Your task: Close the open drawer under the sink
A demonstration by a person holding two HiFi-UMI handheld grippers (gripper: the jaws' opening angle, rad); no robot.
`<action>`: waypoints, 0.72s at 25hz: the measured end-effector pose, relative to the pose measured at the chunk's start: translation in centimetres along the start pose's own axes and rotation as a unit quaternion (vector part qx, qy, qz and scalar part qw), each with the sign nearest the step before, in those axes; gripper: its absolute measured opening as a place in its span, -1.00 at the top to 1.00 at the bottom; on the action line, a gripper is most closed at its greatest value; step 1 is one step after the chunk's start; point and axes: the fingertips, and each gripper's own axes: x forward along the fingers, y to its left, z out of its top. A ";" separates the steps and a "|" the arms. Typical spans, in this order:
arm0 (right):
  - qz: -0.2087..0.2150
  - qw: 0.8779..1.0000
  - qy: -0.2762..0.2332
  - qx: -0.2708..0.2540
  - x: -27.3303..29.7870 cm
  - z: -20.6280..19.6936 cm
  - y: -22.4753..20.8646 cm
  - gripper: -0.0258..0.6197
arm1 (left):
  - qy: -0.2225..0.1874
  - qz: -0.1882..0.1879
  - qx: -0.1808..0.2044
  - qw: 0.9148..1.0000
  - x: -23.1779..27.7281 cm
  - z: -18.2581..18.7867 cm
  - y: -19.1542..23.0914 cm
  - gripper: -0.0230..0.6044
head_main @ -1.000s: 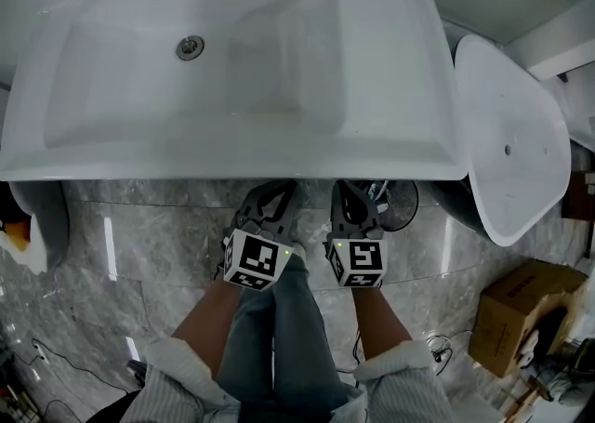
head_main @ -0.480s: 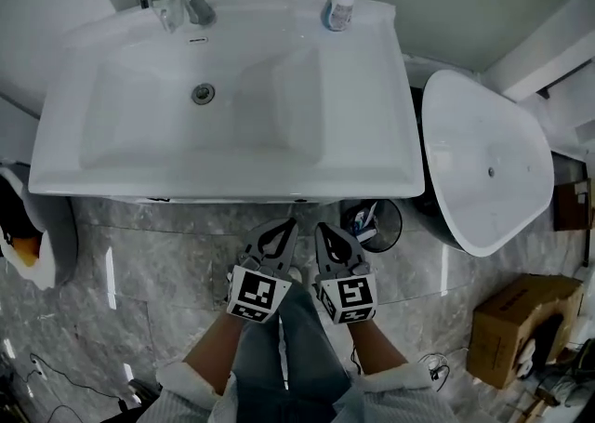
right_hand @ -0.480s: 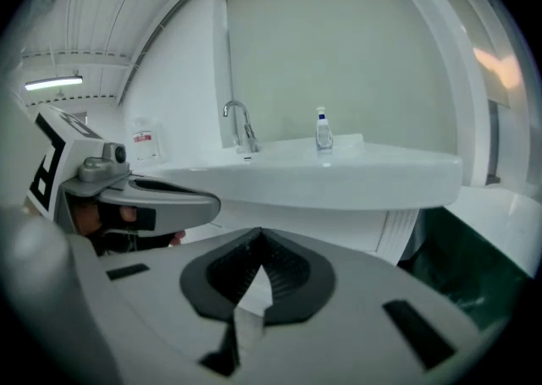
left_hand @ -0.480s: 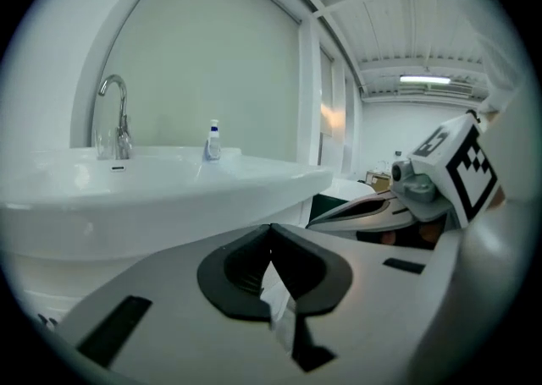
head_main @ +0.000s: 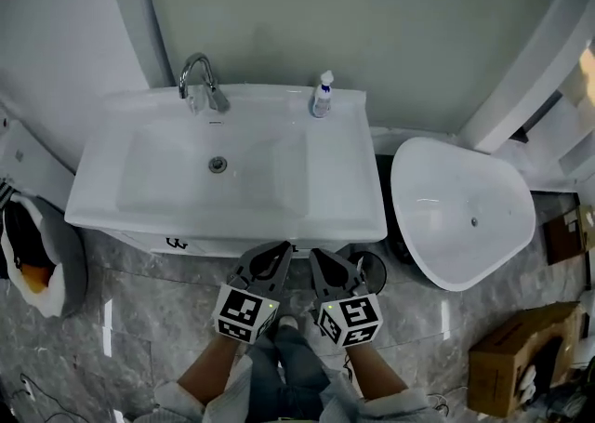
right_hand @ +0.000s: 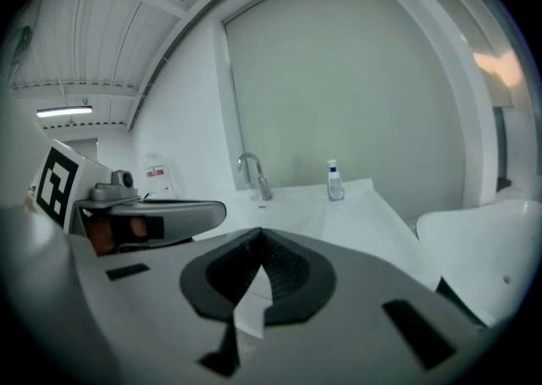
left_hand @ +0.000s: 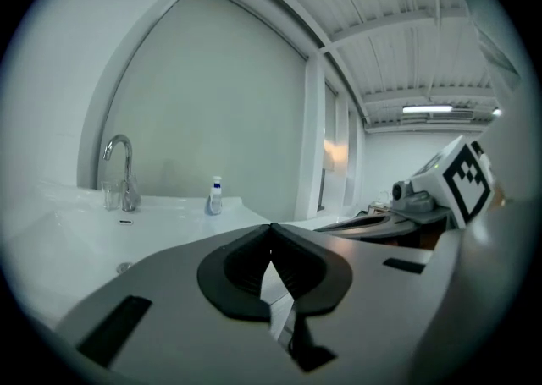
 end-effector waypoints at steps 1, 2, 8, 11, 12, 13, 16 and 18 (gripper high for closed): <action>0.005 1.000 -0.009 -0.003 -0.4 1.4 0.3 0.89 | -0.009 0.000 -0.002 1.000 -0.3 1.5 -0.1 0.88; 0.011 1.000 -0.019 -0.006 -0.8 2.8 0.6 0.89 | -0.016 0.000 -0.003 1.000 -0.6 2.9 -0.3 0.88; 0.045 0.997 -0.060 -0.029 -3.6 8.6 2.7 0.89 | -0.065 0.000 -0.001 0.998 -3.9 10.2 -2.1 0.88; 0.060 0.995 -0.059 -0.051 -4.8 9.8 4.0 0.89 | -0.080 -0.006 -0.007 0.997 -5.7 11.9 -3.2 0.88; 0.065 0.995 -0.059 -0.056 -5.0 10.2 4.4 0.89 | -0.083 -0.009 -0.007 0.996 -6.1 12.3 -3.5 0.88; 0.069 0.994 -0.061 -0.060 -5.2 10.6 4.7 0.89 | -0.087 -0.011 -0.006 0.996 -6.4 12.7 -3.7 0.88; 0.081 0.993 -0.066 -0.060 -5.9 11.5 5.5 0.89 | -0.091 -0.015 -0.004 0.996 -7.1 13.3 -4.4 0.88; 0.091 0.992 -0.062 -0.055 -6.3 11.5 5.8 0.89 | -0.088 -0.017 -0.005 0.996 -7.3 13.0 -4.9 0.88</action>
